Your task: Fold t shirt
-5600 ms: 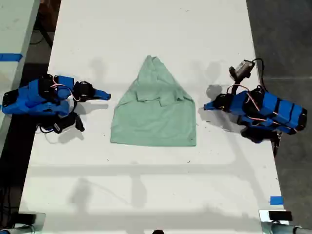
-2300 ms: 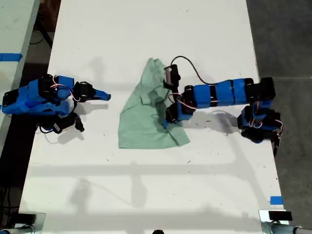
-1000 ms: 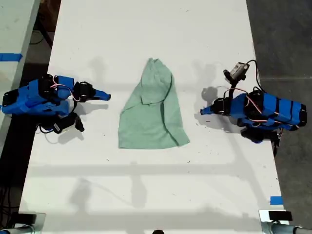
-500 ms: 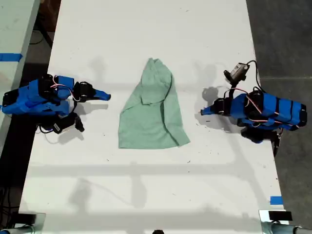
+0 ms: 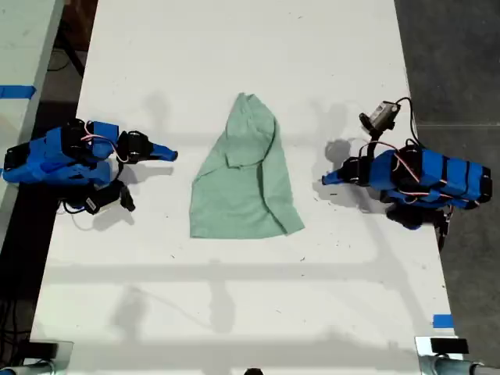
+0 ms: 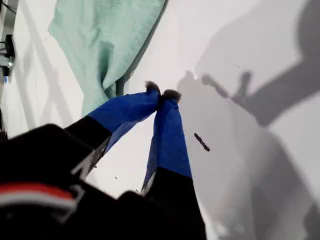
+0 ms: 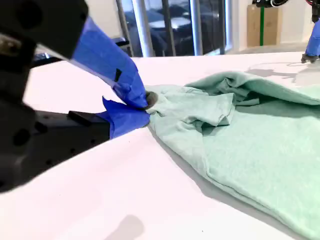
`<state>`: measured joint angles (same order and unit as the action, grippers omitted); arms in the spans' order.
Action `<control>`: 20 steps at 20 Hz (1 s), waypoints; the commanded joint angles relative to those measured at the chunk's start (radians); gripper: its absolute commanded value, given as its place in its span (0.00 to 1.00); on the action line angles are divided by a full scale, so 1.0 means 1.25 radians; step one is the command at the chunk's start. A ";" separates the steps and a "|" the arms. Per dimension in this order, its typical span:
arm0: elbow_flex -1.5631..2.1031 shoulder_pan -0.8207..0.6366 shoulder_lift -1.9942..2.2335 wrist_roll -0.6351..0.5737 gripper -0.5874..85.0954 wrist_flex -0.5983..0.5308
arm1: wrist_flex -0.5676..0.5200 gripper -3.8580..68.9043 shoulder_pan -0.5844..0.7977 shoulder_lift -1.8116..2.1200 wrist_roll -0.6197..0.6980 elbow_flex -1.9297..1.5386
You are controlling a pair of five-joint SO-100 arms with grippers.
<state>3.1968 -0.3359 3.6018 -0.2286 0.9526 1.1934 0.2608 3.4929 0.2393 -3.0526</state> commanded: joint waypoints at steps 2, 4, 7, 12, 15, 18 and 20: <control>0.006 0.015 0.006 0.013 0.01 0.001 | 0.006 0.08 0.005 0.012 -0.005 -0.036; 0.006 0.012 0.006 0.013 0.01 0.001 | 0.006 0.08 0.004 0.012 -0.005 -0.036; 0.006 0.015 0.006 0.013 0.01 0.001 | 0.006 0.08 0.004 0.012 -0.005 -0.036; 0.007 0.018 0.006 0.007 0.01 -0.009 | 0.011 0.08 0.009 0.012 0.000 -0.032; 0.010 -0.002 0.006 0.045 0.01 0.004 | 0.026 0.08 0.015 0.012 -0.001 -0.034; 0.015 -0.007 0.006 0.045 0.01 0.000 | 0.026 0.08 0.020 0.012 -0.031 -0.037; 0.015 -0.002 0.006 0.053 0.01 0.007 | 0.032 0.08 0.023 0.012 -0.054 -0.038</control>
<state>3.2045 -0.3359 3.6018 -0.1979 0.9587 1.2241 0.2792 3.4929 0.2010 -3.0526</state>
